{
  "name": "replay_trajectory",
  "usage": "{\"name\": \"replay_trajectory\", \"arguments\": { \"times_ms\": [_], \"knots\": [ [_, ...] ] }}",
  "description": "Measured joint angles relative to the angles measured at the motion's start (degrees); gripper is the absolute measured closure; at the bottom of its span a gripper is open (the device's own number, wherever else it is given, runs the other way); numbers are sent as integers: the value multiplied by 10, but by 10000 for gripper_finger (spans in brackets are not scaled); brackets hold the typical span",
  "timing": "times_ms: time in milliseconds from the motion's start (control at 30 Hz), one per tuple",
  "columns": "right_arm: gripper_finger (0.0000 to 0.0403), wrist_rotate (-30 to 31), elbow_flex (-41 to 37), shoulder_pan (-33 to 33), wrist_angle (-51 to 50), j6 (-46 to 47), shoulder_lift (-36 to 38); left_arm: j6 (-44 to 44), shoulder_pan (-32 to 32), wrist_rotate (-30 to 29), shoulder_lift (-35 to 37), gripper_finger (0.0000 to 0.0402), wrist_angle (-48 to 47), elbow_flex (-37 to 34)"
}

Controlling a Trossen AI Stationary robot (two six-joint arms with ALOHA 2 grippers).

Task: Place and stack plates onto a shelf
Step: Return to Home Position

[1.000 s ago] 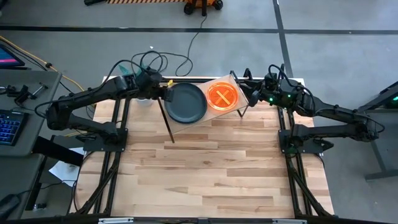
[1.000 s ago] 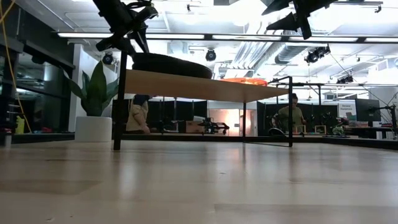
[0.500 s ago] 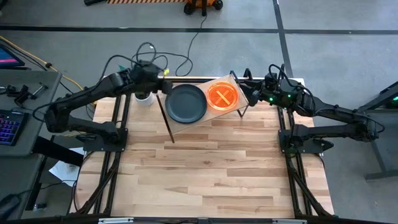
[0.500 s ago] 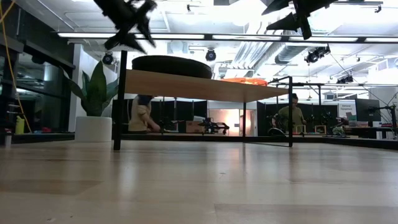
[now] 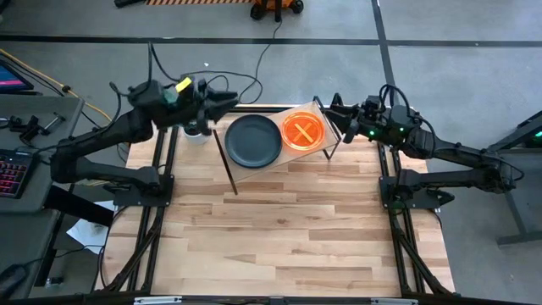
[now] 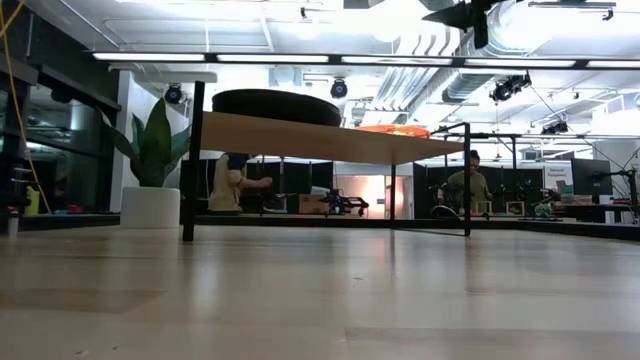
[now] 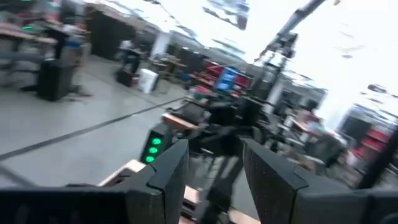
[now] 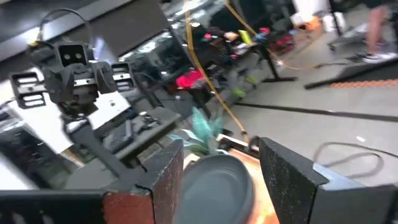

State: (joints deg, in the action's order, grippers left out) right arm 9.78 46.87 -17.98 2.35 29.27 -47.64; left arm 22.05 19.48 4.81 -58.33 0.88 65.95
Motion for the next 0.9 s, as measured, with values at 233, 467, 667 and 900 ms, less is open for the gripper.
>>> {"name": "replay_trajectory", "arguments": {
  "times_ms": [233,467,667,900],
  "knots": [
    [210,-63,0,0,31,-26,0,-46,-114,-35,11,280,-18,-3],
    [210,-71,0,0,31,-43,0,-68,-157,-131,16,315,-2,-52],
    [236,-102,0,0,31,-43,2,-68,-141,-136,49,372,4,-91],
    [390,-148,0,1,-3,-59,19,-58,-135,-159,129,398,29,-181]
  ]
}}
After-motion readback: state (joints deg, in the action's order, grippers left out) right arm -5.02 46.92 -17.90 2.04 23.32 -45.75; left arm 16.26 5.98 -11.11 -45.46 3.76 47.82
